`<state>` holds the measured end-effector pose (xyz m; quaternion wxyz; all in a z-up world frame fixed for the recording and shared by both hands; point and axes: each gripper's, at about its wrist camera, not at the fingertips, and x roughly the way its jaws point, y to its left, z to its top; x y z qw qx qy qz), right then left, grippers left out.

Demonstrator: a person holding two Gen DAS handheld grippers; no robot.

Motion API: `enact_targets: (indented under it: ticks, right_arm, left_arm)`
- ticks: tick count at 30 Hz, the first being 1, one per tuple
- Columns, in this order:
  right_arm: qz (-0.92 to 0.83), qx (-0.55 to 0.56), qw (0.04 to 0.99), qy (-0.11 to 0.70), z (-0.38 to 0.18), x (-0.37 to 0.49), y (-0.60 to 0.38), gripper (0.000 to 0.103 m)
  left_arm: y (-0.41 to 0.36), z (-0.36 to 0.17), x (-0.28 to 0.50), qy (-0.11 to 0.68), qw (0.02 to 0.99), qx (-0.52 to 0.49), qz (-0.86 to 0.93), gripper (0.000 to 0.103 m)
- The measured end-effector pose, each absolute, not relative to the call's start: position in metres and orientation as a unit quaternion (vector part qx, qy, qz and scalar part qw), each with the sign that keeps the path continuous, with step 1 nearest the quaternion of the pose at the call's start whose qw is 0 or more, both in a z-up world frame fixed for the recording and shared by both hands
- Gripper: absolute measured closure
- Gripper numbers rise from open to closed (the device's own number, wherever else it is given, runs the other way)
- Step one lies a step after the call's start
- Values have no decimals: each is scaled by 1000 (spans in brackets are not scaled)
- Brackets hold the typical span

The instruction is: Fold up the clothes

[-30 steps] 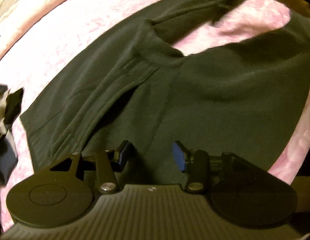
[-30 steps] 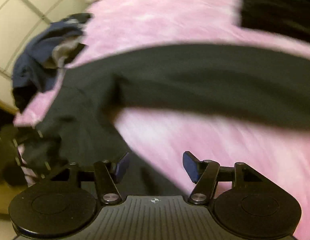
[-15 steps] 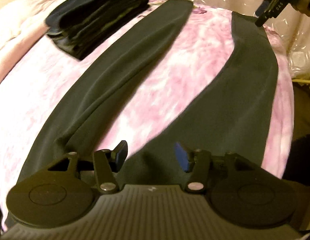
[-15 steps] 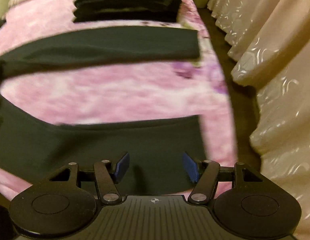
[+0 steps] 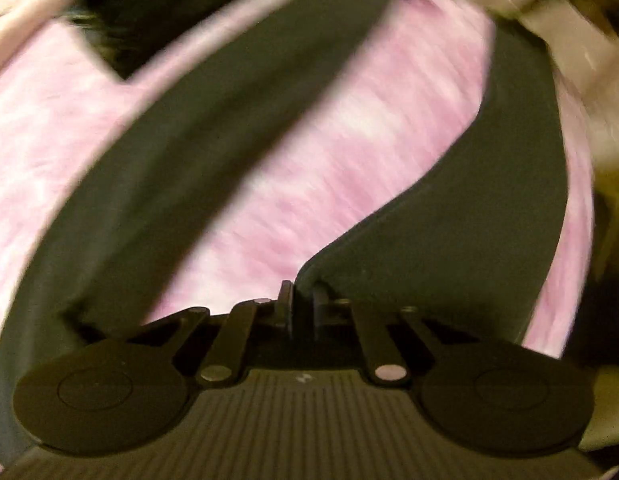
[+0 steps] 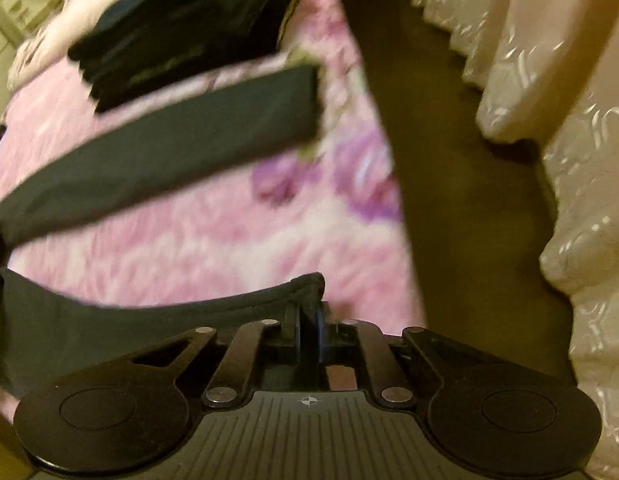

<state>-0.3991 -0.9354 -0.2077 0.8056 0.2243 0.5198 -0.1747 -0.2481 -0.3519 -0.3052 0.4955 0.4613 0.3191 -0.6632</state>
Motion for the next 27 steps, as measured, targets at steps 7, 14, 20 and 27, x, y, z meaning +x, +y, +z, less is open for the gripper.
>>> enact_targets:
  ticks: [7,14,20,27]
  right_arm:
    - [-199,186,817,508,-219,-380,-933,37]
    - [-214,230,800,512,-223,-424,-896,37]
    - [-257,279,775,505,-239,-438,-886,37]
    - [-293,273,762,509,-235,-431,-875,66]
  left_arm:
    - [-370,-325,-252,305,535,496,-612,70]
    - [-308,-293,-287,286,538,486,-627,62]
    - [-242,-320,-330,232,463,574,-634,62]
    - [-206,-343,-316,188,465,629,-594,66]
